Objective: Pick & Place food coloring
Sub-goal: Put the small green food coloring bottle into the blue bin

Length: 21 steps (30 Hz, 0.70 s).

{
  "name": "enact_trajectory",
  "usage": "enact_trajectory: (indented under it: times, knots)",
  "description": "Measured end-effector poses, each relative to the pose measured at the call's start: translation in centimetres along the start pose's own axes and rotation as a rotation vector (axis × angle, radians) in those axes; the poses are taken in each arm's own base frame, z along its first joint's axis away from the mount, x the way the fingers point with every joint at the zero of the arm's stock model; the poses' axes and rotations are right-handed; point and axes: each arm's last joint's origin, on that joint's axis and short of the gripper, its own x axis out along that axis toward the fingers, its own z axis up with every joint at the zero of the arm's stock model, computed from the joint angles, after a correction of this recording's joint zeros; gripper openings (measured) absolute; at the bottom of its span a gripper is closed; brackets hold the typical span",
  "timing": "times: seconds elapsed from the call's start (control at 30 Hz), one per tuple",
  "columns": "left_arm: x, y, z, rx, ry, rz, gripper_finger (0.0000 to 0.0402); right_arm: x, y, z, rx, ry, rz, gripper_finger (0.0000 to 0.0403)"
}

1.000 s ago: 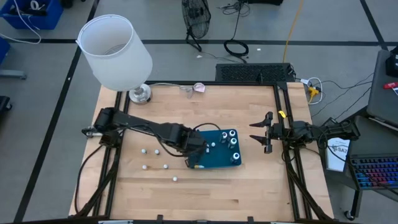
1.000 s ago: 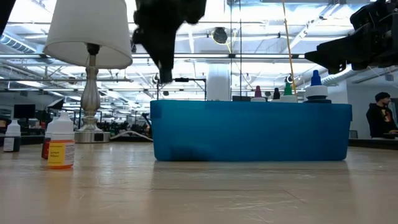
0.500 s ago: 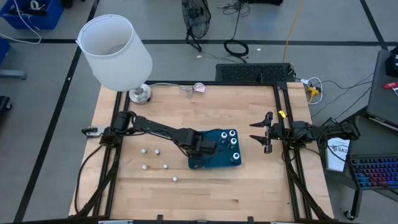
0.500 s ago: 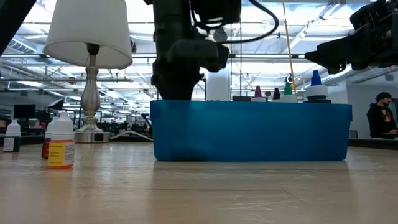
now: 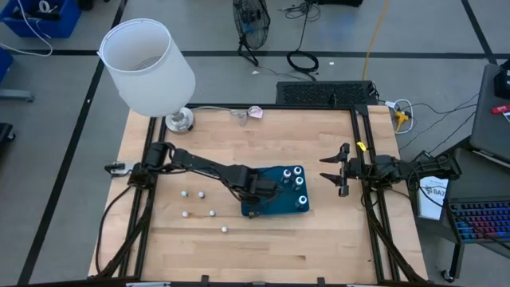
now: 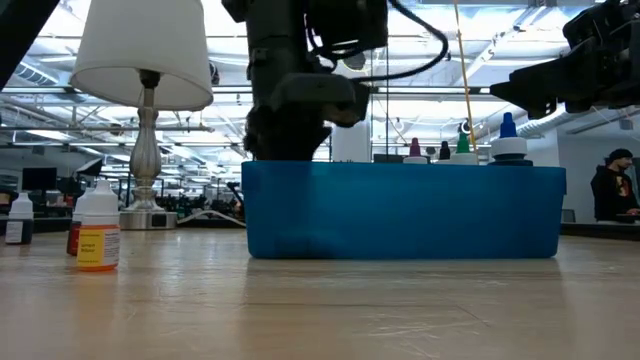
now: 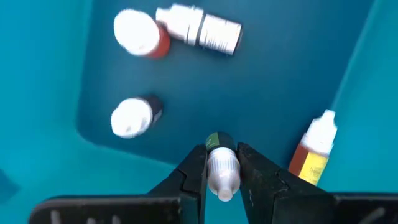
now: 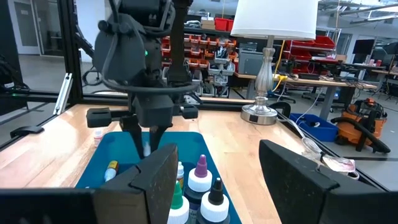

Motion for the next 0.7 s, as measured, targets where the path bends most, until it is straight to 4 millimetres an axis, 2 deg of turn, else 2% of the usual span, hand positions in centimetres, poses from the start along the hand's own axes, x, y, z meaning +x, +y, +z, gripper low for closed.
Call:
enact_trajectory:
  times: [0.17, 0.53, 0.7]
  knots:
    - [1.2, 0.3, -0.5, -0.012, 0.025, -0.019, 0.0069, 0.0, 0.0, 0.0, 0.000, 0.000, 0.000, 0.0212]
    - [1.3, 0.4, -0.4, -0.025, 0.008, -0.028, 0.0071, 0.0, 0.0, 0.0, 0.000, 0.000, 0.000, 0.0212]
    - [1.4, 0.3, -0.3, -0.025, -0.008, -0.045, 0.0119, 0.0, 0.0, 0.0, 0.000, 0.000, 0.000, 0.0213]
